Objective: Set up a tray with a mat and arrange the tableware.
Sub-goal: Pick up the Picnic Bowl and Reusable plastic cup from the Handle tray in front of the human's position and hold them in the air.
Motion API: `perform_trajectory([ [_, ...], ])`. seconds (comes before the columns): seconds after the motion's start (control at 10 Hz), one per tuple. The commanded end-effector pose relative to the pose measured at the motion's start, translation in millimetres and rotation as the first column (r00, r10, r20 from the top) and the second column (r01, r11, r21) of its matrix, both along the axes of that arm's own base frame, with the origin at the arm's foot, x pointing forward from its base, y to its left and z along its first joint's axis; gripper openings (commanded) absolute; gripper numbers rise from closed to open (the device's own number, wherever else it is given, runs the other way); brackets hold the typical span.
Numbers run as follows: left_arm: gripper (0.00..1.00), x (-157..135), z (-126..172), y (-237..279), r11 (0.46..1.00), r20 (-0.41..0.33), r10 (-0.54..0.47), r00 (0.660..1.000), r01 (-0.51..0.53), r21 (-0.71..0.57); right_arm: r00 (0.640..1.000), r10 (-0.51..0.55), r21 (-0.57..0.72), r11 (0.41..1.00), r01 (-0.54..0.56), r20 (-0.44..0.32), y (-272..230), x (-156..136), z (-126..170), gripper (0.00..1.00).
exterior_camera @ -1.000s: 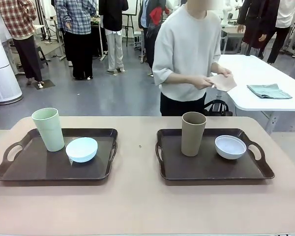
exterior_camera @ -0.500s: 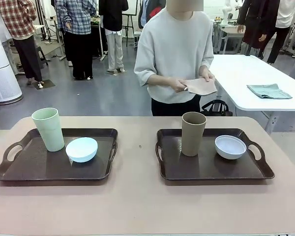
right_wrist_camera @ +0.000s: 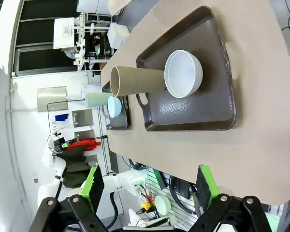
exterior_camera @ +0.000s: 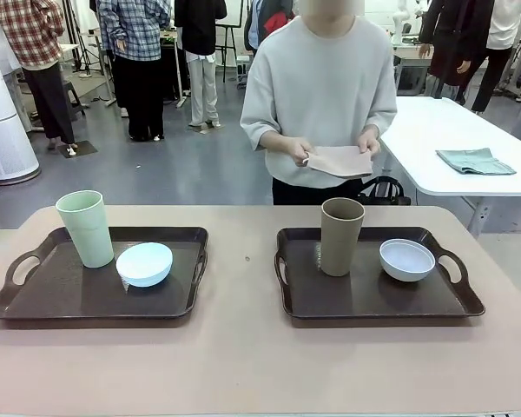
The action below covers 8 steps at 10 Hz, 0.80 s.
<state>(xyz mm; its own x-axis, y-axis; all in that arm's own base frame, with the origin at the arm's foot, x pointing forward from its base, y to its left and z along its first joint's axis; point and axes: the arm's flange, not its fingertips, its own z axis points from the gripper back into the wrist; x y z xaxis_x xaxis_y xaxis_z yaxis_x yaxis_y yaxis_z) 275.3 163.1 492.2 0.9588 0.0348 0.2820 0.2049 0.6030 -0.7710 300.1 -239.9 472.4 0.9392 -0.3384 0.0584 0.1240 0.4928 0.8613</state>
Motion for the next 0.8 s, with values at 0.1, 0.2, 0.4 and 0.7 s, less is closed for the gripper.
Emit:
perform_trajectory([
  [0.1, 1.00, -1.5, -1.8, 1.8, 1.000, 0.003, 0.002, 1.000, -0.002, -0.013, 1.000, 0.000, 0.007, 1.000, 0.000, 0.002, -1.1, -0.4, -1.0, 1.00],
  [0.2, 1.00, -1.5, -1.8, 1.8, 1.000, 0.003, 0.002, 1.000, -0.002, -0.013, 1.000, 0.000, 0.007, 1.000, 0.000, 0.002, -1.1, -0.4, -1.0, 1.00],
  [0.4, 1.00, -1.5, -1.8, 1.8, 1.000, 0.003, 0.002, 1.000, -0.002, -0.013, 1.000, 0.000, 0.007, 1.000, 0.000, 0.002, -1.1, -0.4, -1.0, 1.00],
  [0.7, 1.00, -1.5, -1.8, 1.8, 1.000, 0.003, 0.002, 1.000, -0.002, -0.013, 1.000, 0.000, 0.007, 1.000, 0.000, 0.002, -1.1, -0.4, -1.0, 1.00],
])
